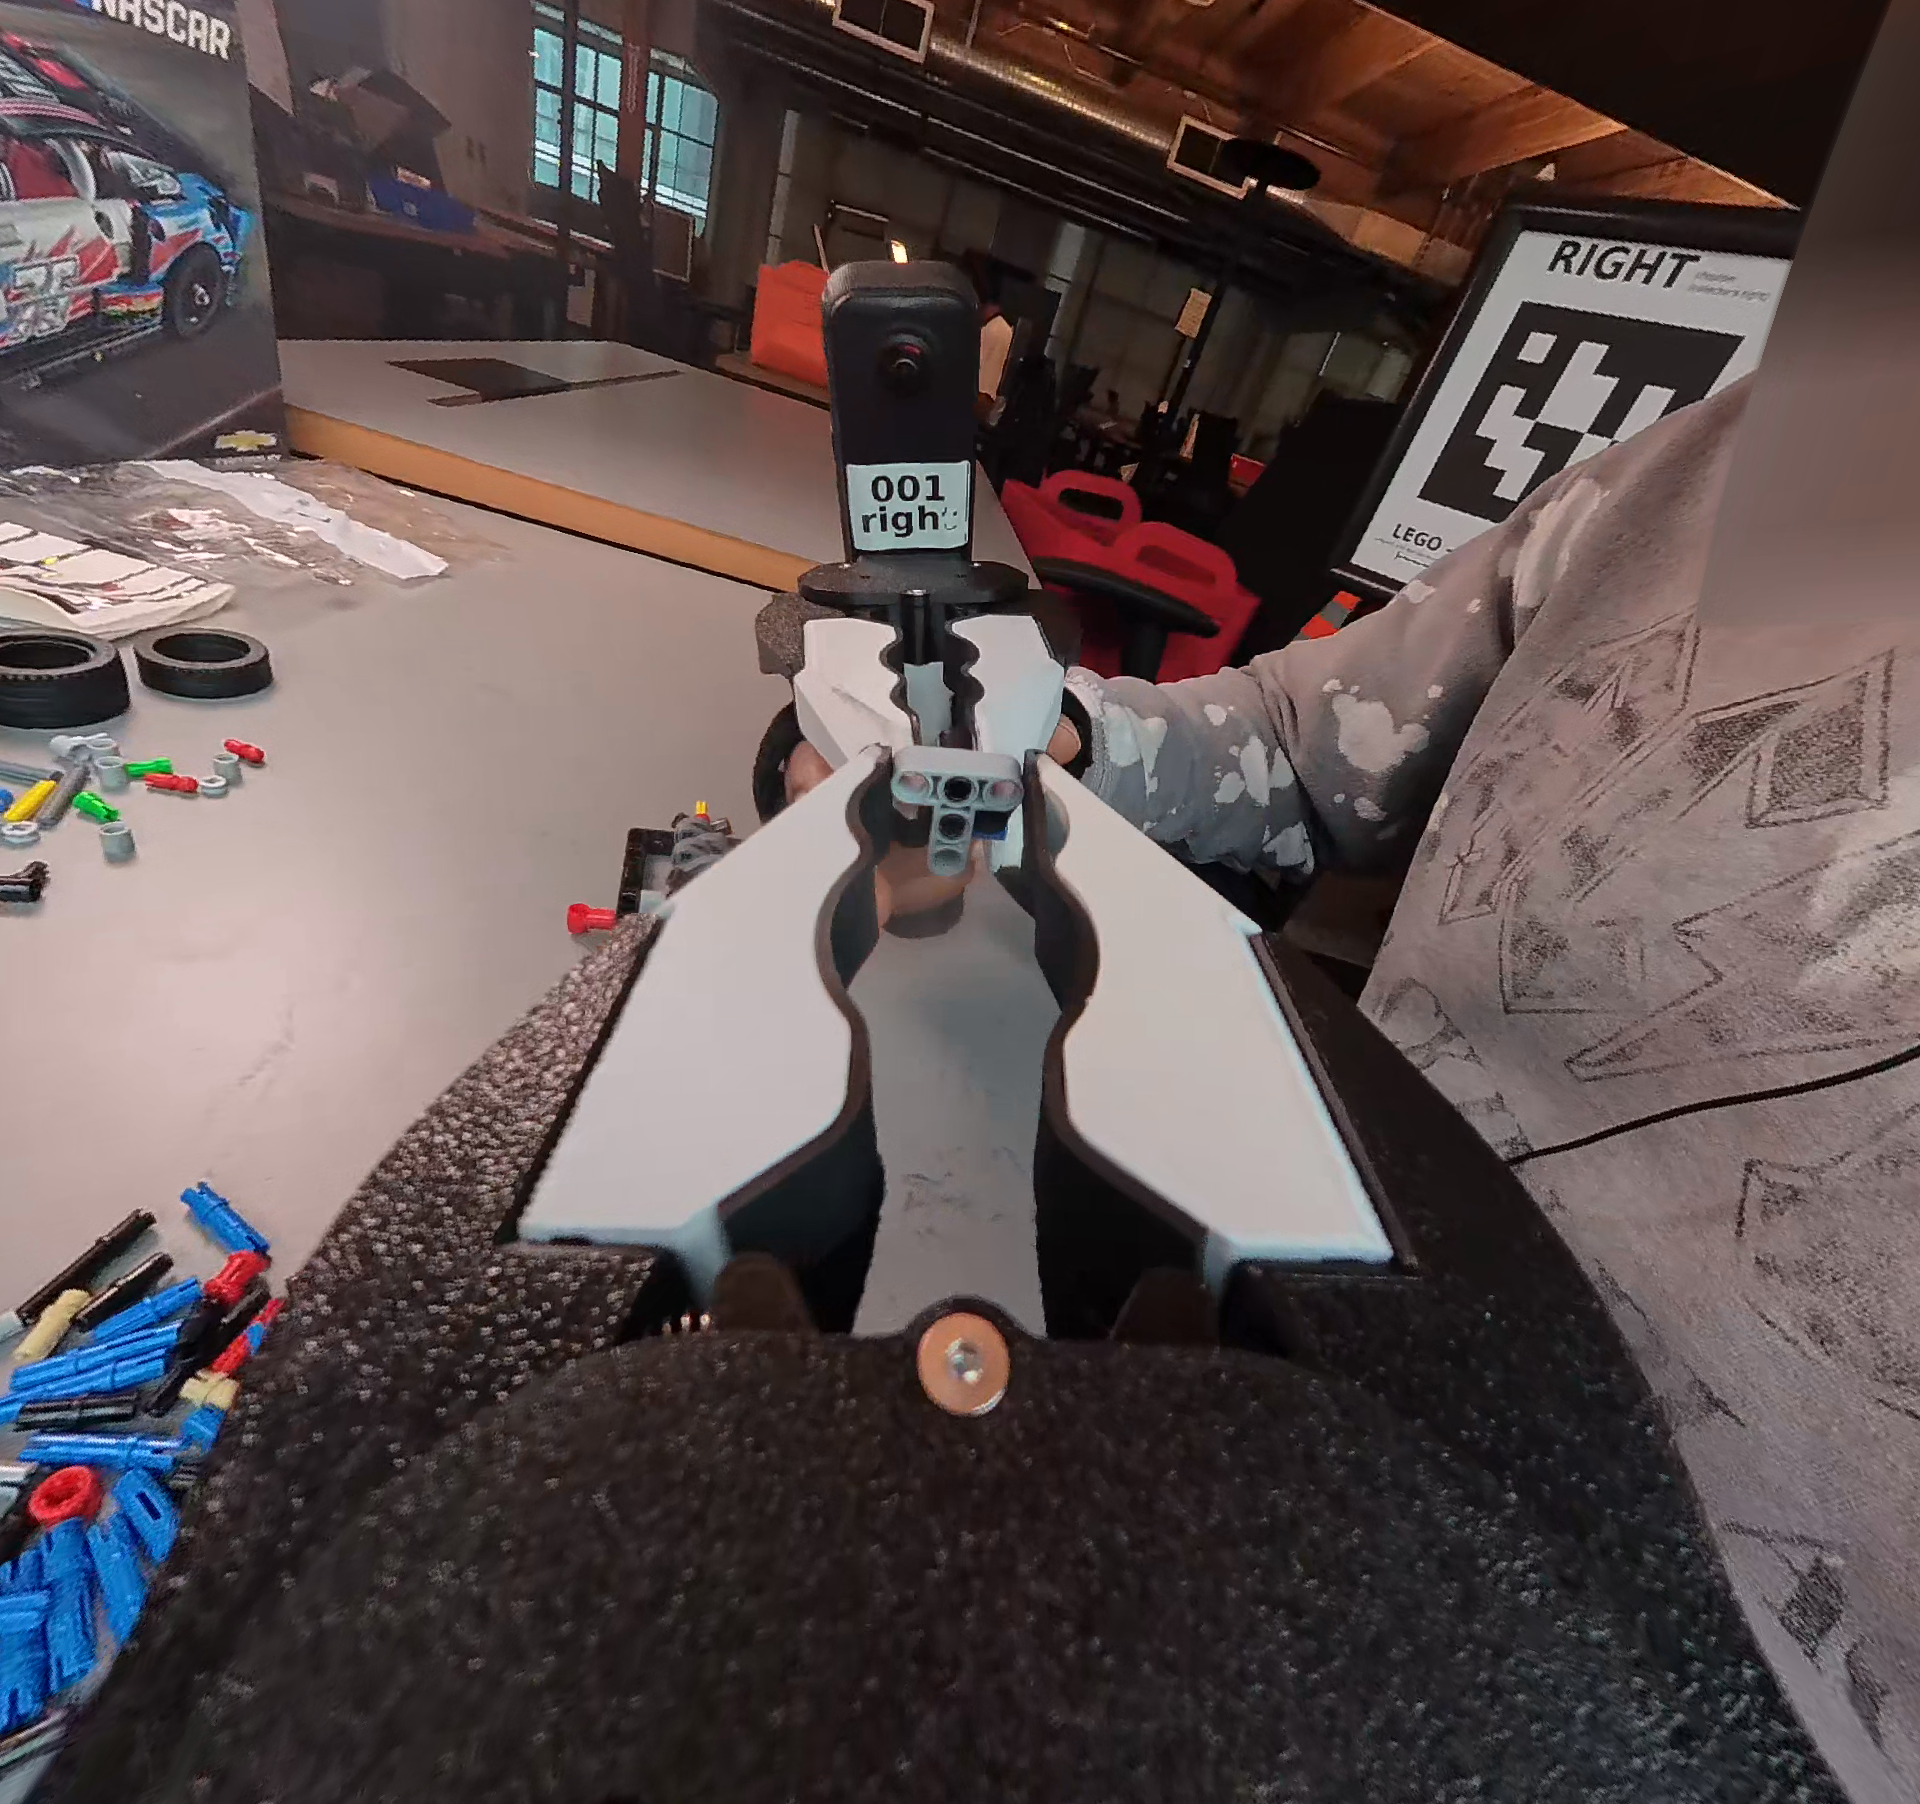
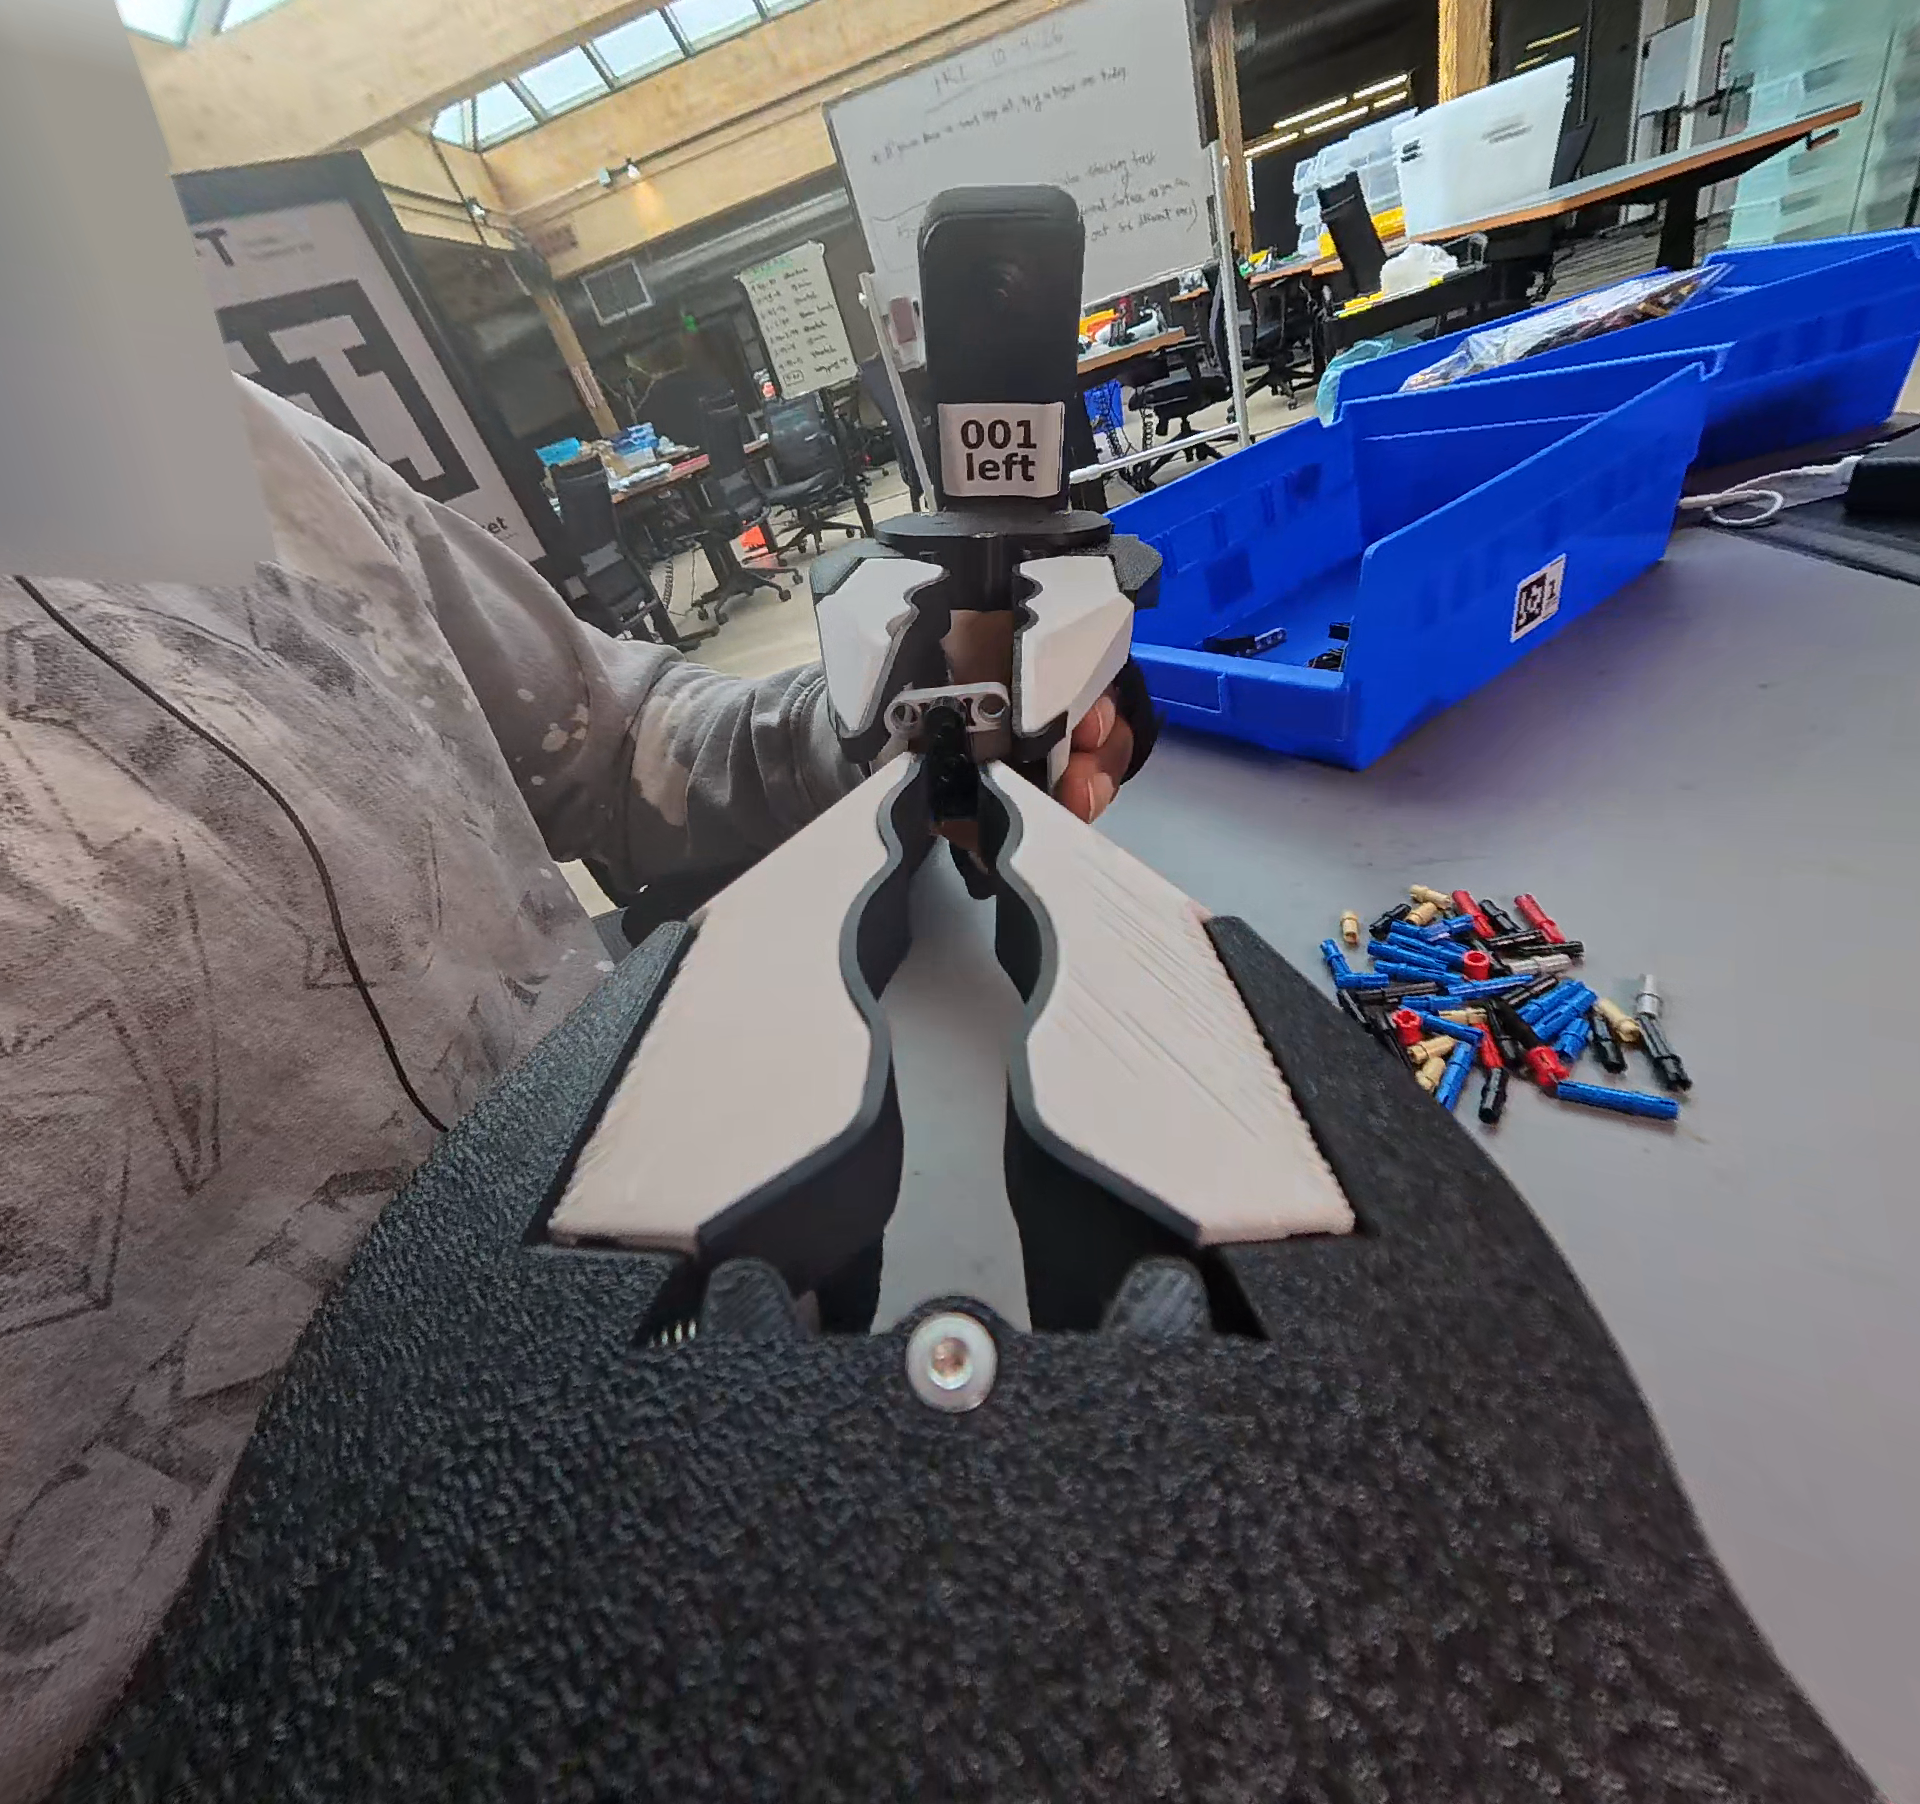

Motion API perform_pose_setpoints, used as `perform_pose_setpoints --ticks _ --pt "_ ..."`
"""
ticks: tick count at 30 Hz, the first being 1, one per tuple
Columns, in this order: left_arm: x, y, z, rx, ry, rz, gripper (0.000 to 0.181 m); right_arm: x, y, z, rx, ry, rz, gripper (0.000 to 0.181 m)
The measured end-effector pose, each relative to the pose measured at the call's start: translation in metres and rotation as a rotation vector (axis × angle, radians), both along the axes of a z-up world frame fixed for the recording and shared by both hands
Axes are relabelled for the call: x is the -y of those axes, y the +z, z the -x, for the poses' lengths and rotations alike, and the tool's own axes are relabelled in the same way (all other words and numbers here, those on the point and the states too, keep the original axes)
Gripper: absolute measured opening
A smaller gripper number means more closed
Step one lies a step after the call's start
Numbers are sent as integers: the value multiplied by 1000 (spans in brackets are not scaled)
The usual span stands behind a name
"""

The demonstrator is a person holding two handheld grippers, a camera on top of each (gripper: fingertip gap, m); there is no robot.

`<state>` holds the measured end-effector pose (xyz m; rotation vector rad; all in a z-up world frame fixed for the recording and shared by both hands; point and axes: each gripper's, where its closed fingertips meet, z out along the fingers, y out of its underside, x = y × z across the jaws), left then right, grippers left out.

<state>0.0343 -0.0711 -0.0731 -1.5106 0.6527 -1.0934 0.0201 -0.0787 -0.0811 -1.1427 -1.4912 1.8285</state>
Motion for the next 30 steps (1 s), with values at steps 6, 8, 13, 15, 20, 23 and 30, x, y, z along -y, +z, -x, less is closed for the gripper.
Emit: perform_pose_setpoints --ticks 6,8,13,15,20,23,30 --pt "3 -4 6 -80 7 -34 28 -7 10 -6 -36 8 75 8" --pt "2 -2 6 -56 4 -17 18 -8 8 -6 -32 3 62 9" --pt "-3 -8 2 -54 19 14 14 -6 8 -4 -39 12 100 8" --pt "-4 -6 3 -27 26 23 14 -7 9 -3 -44 6 113 8" --pt "-9 -8 5 38 30 78 12 -12 6 -1 -28 -17 115 7" --pt "-12 -8 6 73 42 117 9 -16 7 0 -33 -48 90 7" --pt "-12 -2 4 104 45 108 4 -18 10 -7 -43 -21 45 7"
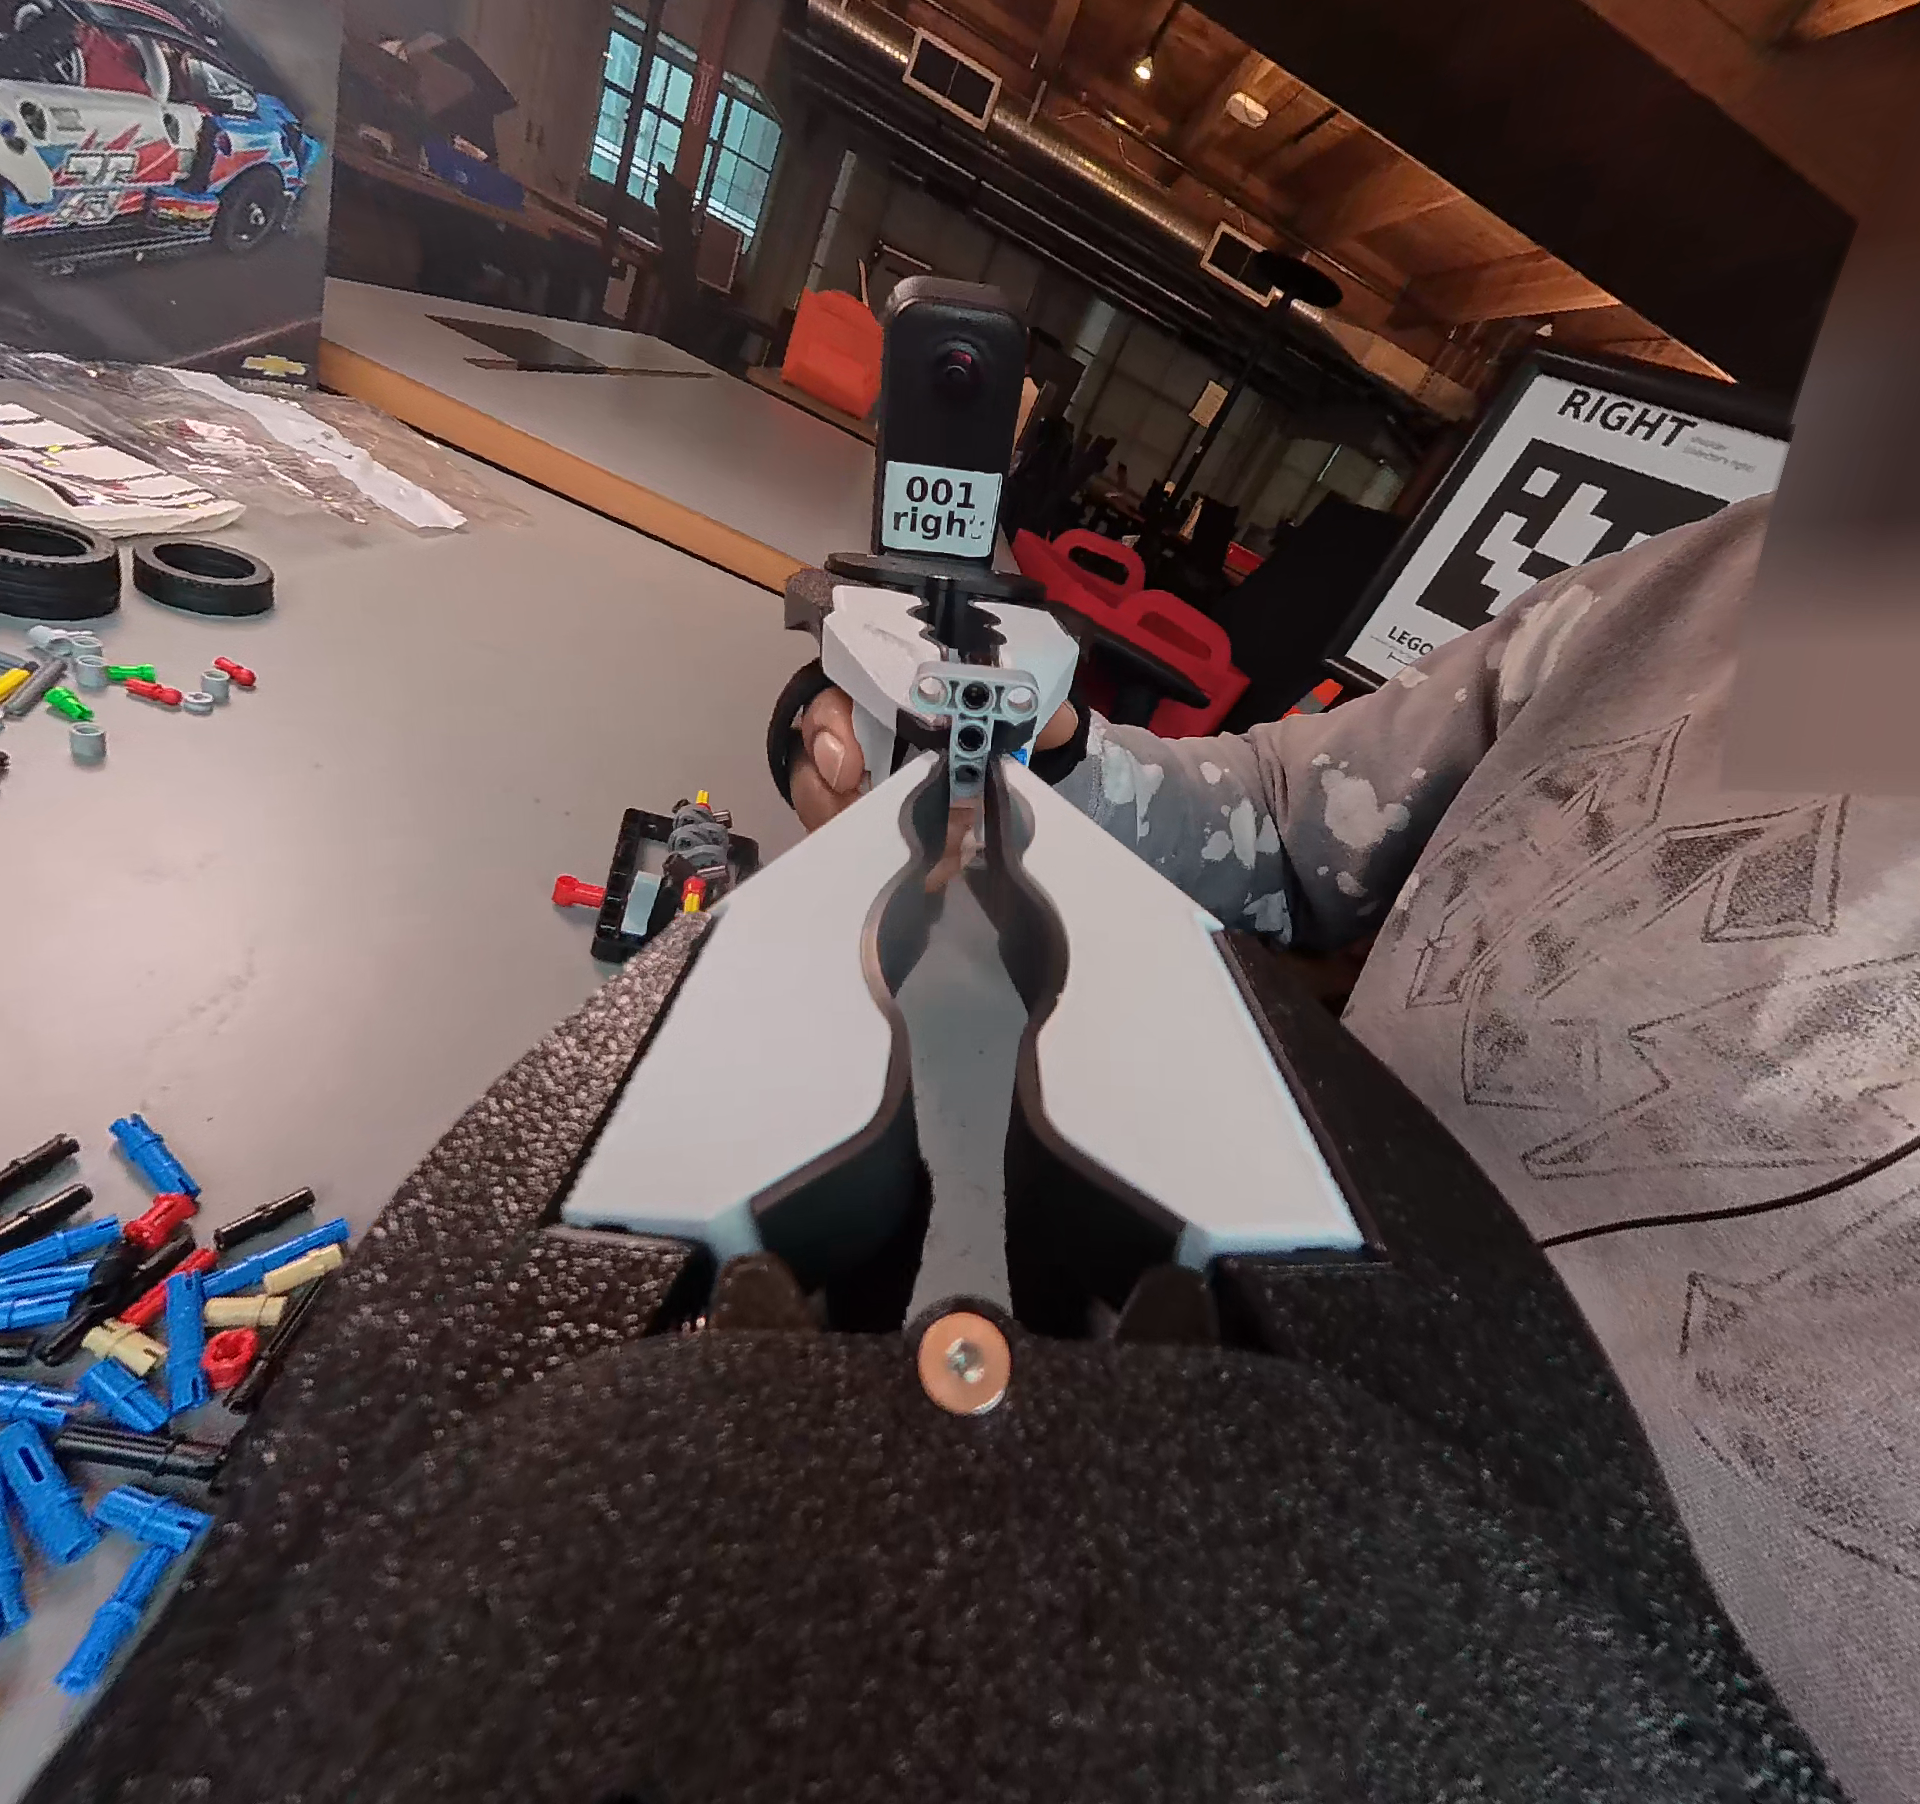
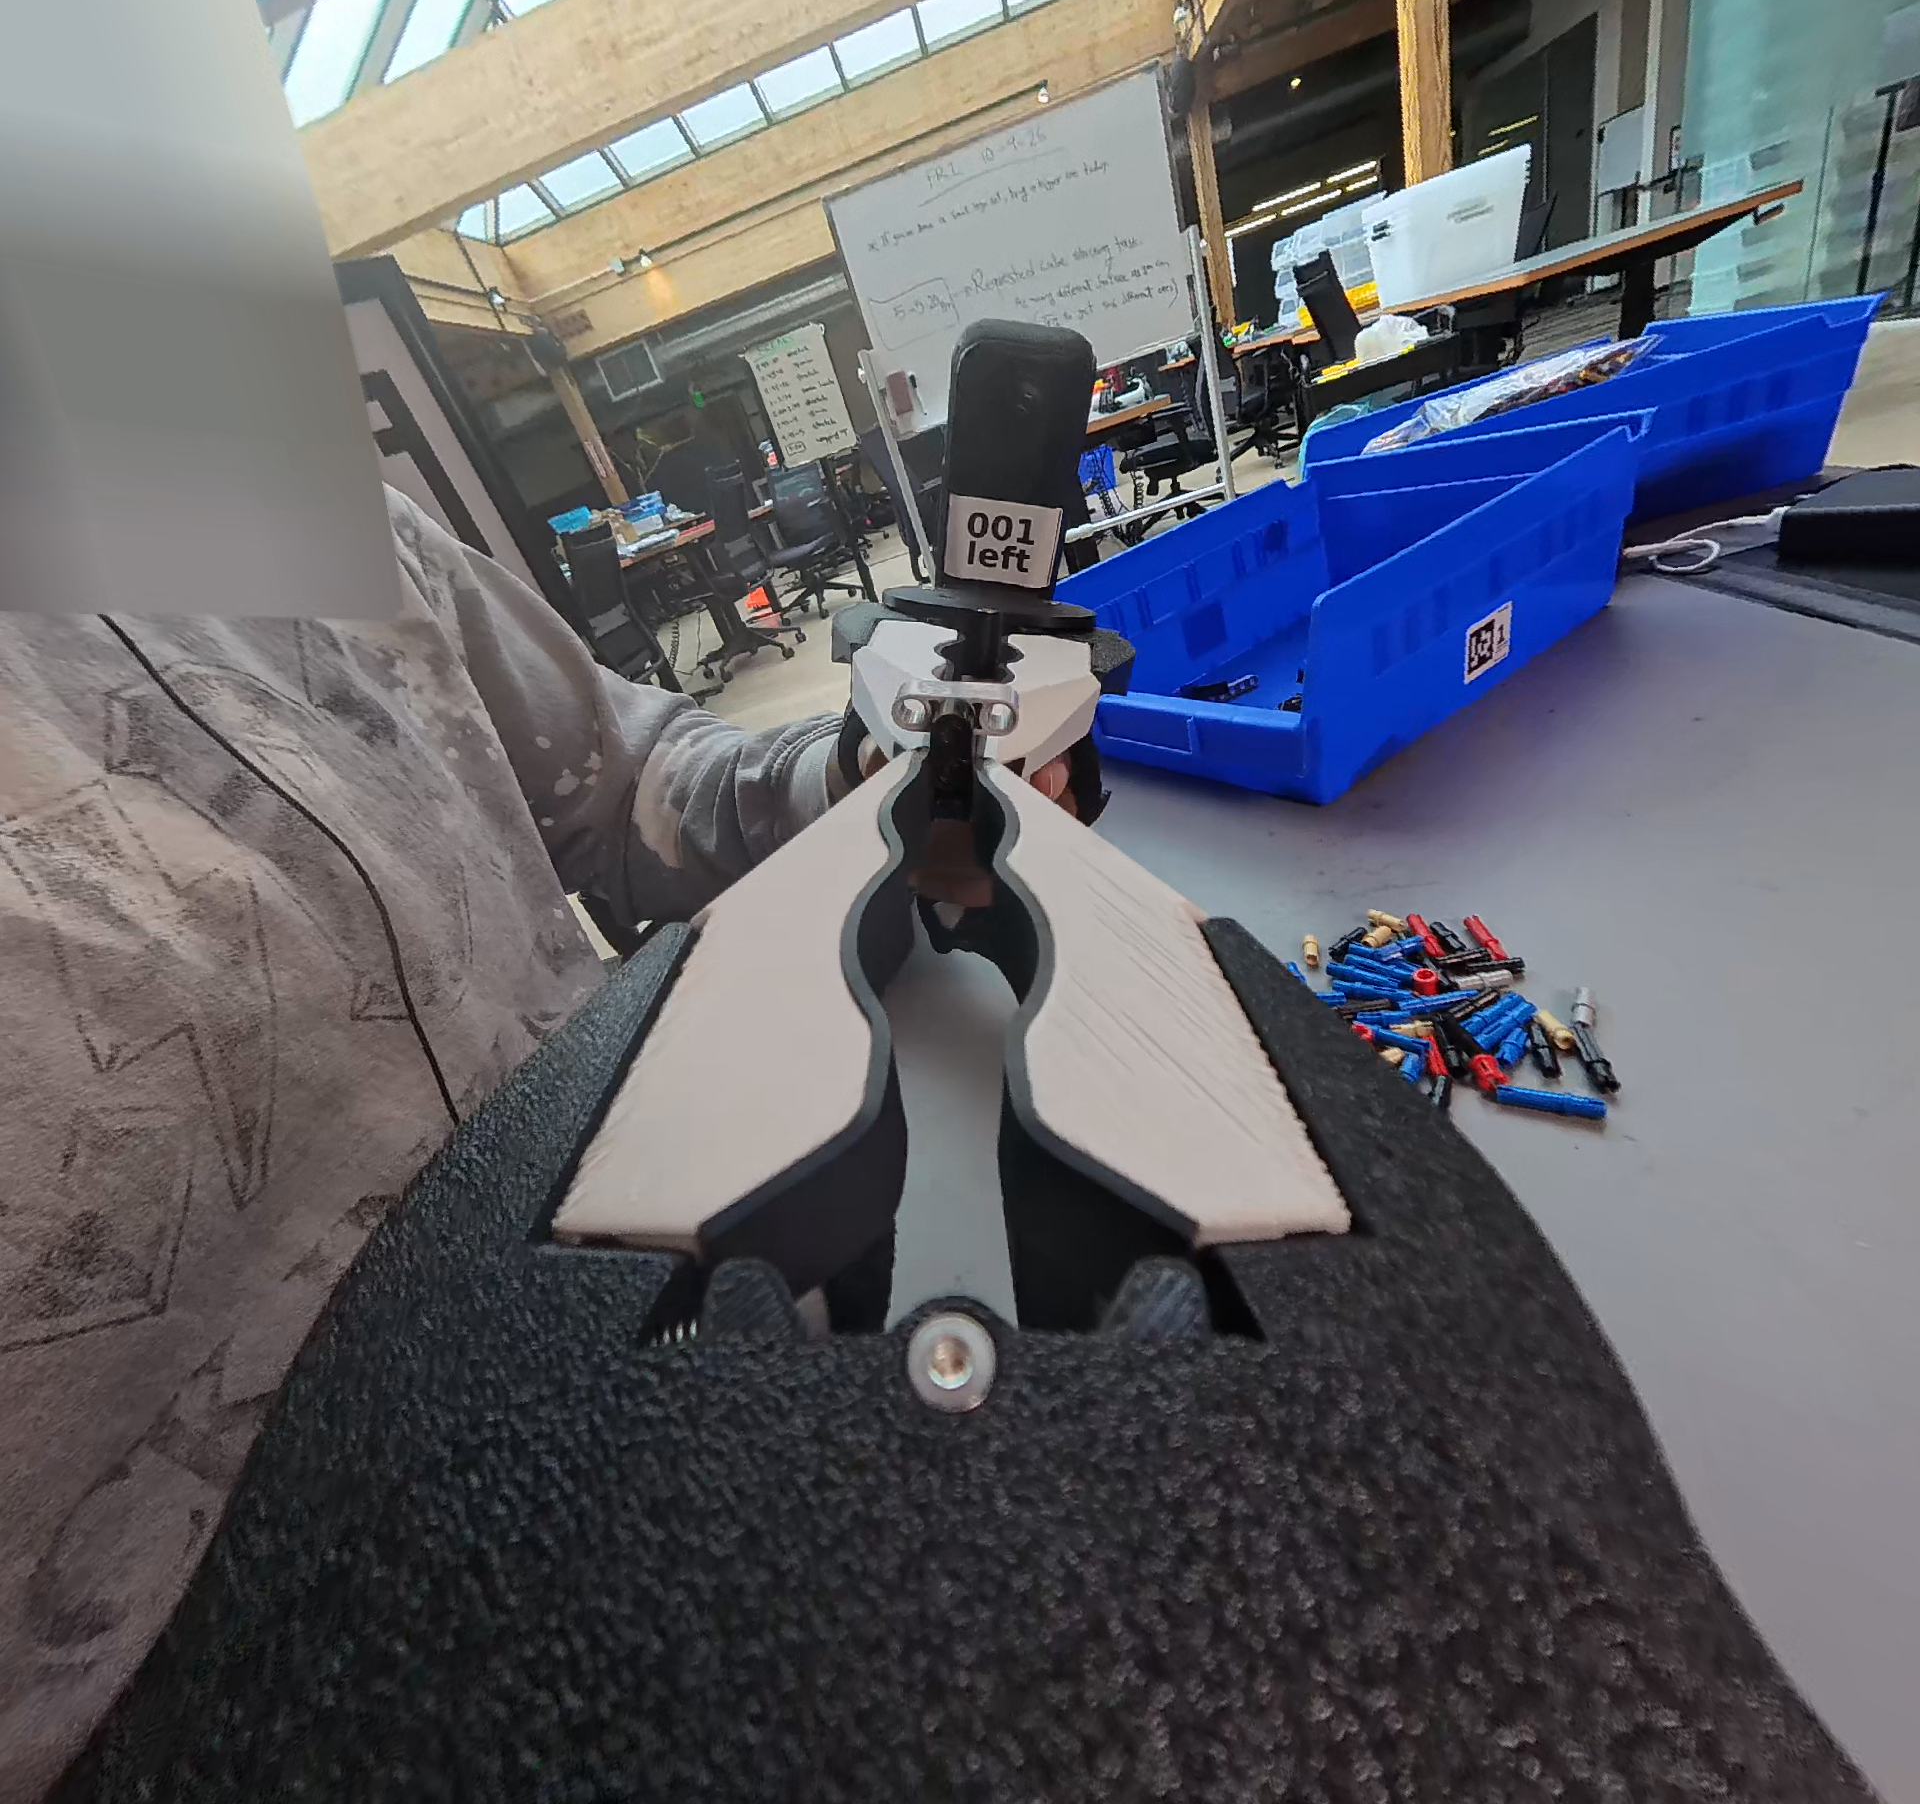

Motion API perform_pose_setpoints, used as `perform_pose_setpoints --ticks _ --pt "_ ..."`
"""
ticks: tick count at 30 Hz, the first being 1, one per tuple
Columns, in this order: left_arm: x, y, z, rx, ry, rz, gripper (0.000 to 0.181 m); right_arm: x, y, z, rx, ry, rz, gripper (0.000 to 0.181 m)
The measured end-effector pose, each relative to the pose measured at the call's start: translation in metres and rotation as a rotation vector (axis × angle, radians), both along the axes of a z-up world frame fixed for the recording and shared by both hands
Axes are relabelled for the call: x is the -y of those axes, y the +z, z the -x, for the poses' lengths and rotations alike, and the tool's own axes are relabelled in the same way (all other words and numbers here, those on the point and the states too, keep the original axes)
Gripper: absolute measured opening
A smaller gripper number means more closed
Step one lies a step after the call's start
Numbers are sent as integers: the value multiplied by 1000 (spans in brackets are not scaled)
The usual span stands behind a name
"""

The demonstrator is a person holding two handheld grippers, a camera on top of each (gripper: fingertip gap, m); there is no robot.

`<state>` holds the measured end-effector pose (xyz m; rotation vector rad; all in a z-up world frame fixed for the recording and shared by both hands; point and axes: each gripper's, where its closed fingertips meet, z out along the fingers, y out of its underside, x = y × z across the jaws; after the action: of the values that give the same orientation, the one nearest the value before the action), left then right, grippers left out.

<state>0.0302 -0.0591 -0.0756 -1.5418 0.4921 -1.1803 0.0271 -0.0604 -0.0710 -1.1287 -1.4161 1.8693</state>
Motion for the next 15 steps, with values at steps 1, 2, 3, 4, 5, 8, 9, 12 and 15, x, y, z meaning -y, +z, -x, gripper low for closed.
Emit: perform_pose_setpoints --ticks 1,2,3,4,5,8,9,12,15 --pt "0 0 0 -2 2 -1 4 0 -1 -1 2 6 -2 7" --pt "-1 0 -1 -8 3 -3 4 -1 -1 -1 4 9 -6 7" --pt "-1 0 -2 -7 2 -3 4 -1 -1 -2 3 13 -11 7" --pt "-1 0 -2 -6 -2 -2 4 -1 -2 -3 6 18 -20 7" --pt "-1 0 -3 -9 -4 -4 4 -1 -2 -4 6 21 -28 7" --pt "1 1 -6 -15 -10 -13 4 0 -1 -8 0 39 -50 7" --pt "2 6 -3 10 -4 -23 5 -4 3 -12 -20 34 -32 6" --pt "2 37 51 118 118 -92 0 -51 15 -35 -57 -107 -18 6" --pt "-4 29 46 30 129 -81 5 -27 17 -19 -73 -54 -45 7"
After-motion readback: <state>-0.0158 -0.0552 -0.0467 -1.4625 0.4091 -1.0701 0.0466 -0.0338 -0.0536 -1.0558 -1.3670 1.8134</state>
